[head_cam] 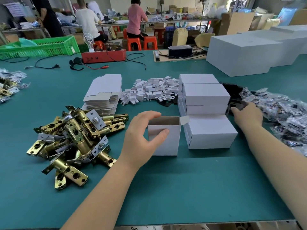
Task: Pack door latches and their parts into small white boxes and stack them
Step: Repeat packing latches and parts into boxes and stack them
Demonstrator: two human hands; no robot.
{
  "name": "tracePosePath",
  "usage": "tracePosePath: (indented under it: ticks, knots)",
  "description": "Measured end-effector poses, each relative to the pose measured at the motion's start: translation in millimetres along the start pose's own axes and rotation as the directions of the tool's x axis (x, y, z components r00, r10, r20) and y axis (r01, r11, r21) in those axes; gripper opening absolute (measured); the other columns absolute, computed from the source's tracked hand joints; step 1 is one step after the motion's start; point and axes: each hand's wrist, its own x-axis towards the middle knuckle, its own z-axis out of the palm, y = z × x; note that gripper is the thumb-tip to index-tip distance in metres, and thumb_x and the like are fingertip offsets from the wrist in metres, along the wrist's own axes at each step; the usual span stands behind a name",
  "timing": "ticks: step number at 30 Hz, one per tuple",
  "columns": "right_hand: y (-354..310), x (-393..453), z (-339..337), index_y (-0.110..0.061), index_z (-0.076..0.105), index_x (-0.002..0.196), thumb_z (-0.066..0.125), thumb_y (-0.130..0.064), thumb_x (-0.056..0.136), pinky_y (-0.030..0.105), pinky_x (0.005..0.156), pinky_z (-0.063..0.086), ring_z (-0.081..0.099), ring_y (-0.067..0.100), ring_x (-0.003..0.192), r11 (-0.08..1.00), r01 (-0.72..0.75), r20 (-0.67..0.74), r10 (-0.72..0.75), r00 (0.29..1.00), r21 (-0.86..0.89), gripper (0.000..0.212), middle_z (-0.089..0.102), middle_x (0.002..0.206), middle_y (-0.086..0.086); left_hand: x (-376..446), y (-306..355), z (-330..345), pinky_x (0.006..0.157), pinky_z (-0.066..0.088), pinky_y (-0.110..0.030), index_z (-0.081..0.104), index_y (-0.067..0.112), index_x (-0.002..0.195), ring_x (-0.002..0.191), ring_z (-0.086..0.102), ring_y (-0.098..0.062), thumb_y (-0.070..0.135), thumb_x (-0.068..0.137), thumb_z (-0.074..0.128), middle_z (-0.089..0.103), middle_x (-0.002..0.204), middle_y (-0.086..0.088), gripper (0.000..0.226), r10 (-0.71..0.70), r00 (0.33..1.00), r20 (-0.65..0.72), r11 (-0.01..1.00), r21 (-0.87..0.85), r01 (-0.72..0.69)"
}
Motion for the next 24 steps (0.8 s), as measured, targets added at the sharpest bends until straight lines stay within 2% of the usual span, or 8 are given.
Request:
tracePosePath:
  ticks: [4,7,10,13,16,18,20,24]
  knots:
    - [-6,8,0,0.008,0.052,0.119,0.069,-0.031,0.086,0.043,0.087,0.045,0.056,0.040,0.110,0.993,-0.099,0.022,0.097,0.995,0.066,0.054,0.059,0.118,0.026,-4,-2,3,0.095,0.036,-0.008,0.046,0.044,0.121,0.122,0.041,0.010,0.032,0.078,0.072,0.045,0.126,0.031,0.052,-0.050,0.997,0.054,0.998,-0.024,0.051]
    - [-8,12,-3,0.004,0.059,0.096,0.069,-0.031,0.085,0.041,0.074,0.044,0.055,0.034,0.087,0.985,-0.089,0.061,0.081,0.995,0.144,0.039,0.058,0.094,0.022,-3,-6,4,0.089,0.042,-0.011,0.040,0.057,0.113,0.119,0.040,0.012,0.029,0.075,0.081,0.040,0.120,0.043,0.062,-0.083,0.993,0.083,0.995,-0.046,0.087]
    - [-4,11,-8,0.005,0.065,0.089,0.057,-0.031,0.091,0.033,0.067,0.037,0.048,0.028,0.076,0.978,-0.059,0.044,0.051,0.998,0.199,0.038,0.060,0.088,0.022,-1,-8,8,0.068,0.049,-0.012,0.047,0.058,0.094,0.100,0.052,0.003,0.025,0.076,0.082,0.050,0.105,0.032,0.051,-0.129,0.991,0.017,0.982,-0.138,0.130]
    - [5,2,-13,0.001,0.064,0.074,0.047,-0.025,0.093,0.032,0.060,0.043,0.061,0.034,0.074,0.977,-0.006,0.034,-0.001,0.999,0.213,0.036,0.061,0.067,0.012,-2,-7,13,0.064,0.051,-0.014,0.049,0.055,0.087,0.094,0.055,0.000,0.022,0.076,0.082,0.052,0.101,0.024,0.048,-0.158,0.987,0.021,0.959,-0.234,0.159]
    - [14,-5,-15,-0.012,0.068,0.103,0.044,-0.016,0.092,0.042,0.083,0.053,0.069,0.027,0.074,0.968,0.082,0.022,-0.090,0.996,0.236,0.026,0.065,0.078,0.004,-3,-5,14,0.065,0.051,-0.013,0.050,0.054,0.087,0.096,0.055,0.000,0.021,0.076,0.083,0.052,0.102,0.024,0.048,-0.121,0.992,0.039,0.963,-0.238,0.127]
    - [17,-7,-14,-0.013,0.062,0.120,0.049,-0.015,0.093,0.043,0.086,0.053,0.069,0.023,0.071,0.967,0.083,0.027,-0.093,0.995,0.239,0.030,0.066,0.082,0.005,-3,-5,13,0.066,0.053,-0.016,0.050,0.054,0.088,0.098,0.057,-0.004,0.022,0.075,0.083,0.053,0.103,0.023,0.047,-0.121,0.992,0.043,0.963,-0.238,0.127]
    - [17,-9,-13,-0.009,0.049,0.136,0.060,-0.010,0.090,0.044,0.084,0.055,0.067,0.025,0.074,0.920,-0.037,0.096,0.000,0.995,0.389,0.047,0.065,0.089,0.011,-4,-4,12,0.067,0.054,-0.017,0.049,0.055,0.088,0.100,0.057,-0.005,0.023,0.075,0.083,0.053,0.105,0.024,0.048,-0.120,0.992,0.046,0.965,-0.228,0.127]
    - [11,-14,-13,-0.009,0.054,0.132,0.074,-0.002,0.079,0.040,0.087,0.053,0.064,0.028,0.088,0.802,-0.195,0.176,0.113,0.978,0.565,0.058,0.063,0.111,0.013,-6,-1,12,0.072,0.055,-0.020,0.047,0.055,0.091,0.102,0.054,-0.003,0.025,0.076,0.082,0.052,0.107,0.024,0.049,-0.075,0.996,0.054,0.981,-0.176,0.083]
